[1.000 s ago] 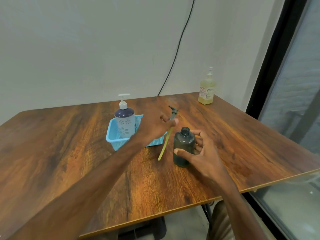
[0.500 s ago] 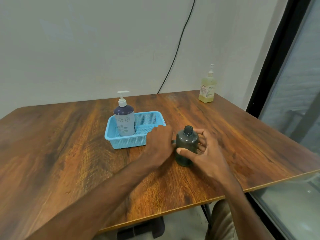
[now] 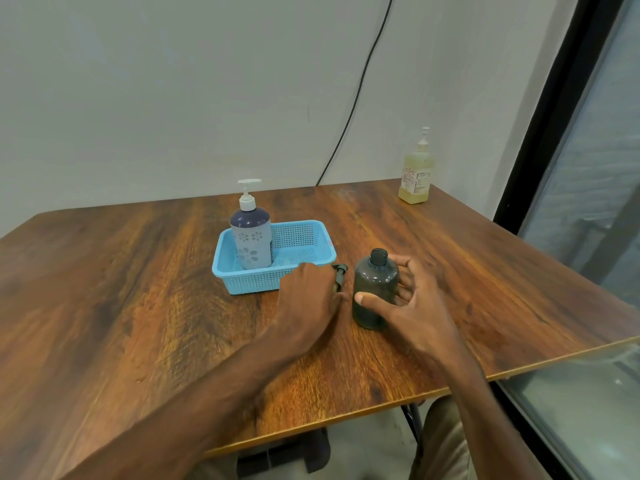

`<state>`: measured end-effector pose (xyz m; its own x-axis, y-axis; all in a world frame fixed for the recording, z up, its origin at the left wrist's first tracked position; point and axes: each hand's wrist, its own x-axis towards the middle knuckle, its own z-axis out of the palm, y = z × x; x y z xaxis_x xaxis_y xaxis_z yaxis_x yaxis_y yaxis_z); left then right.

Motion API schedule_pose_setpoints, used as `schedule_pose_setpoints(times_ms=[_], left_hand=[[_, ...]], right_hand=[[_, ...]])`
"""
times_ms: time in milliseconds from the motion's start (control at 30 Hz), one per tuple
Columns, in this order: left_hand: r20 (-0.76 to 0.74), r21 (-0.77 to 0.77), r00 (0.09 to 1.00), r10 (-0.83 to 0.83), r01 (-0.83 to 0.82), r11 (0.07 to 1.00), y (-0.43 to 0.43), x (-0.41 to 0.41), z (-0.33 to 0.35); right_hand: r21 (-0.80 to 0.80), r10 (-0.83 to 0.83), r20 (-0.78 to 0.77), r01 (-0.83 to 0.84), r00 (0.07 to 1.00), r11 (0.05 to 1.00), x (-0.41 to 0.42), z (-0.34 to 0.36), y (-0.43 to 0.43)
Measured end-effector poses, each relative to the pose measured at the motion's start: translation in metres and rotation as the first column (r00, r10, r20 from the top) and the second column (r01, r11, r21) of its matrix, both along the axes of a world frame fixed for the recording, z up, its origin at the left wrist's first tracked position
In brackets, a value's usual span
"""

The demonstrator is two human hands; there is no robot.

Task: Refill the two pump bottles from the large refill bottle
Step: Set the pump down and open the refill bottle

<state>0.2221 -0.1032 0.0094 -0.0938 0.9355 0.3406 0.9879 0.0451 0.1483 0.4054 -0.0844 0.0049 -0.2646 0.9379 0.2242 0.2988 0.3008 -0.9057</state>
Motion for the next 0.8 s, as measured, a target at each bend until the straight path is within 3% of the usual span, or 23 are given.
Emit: schedule_pose_setpoints(times_ms=[433, 800], left_hand=[[0.009, -0.021, 1.000, 0.010, -0.010, 1.000, 0.000, 0.003, 0.000], [0.054, 0.130, 0.999, 0.003, -0.010, 0.991, -0.021, 0.018, 0.025]], right_hand=[[0.033, -0.016, 0.018, 0.016, 1.000, 0.999, 0.000, 0.001, 0.005], [0.087, -0.035, 0.058, 0.030, 0.998, 0.996, 0.000, 0.001, 0.013]])
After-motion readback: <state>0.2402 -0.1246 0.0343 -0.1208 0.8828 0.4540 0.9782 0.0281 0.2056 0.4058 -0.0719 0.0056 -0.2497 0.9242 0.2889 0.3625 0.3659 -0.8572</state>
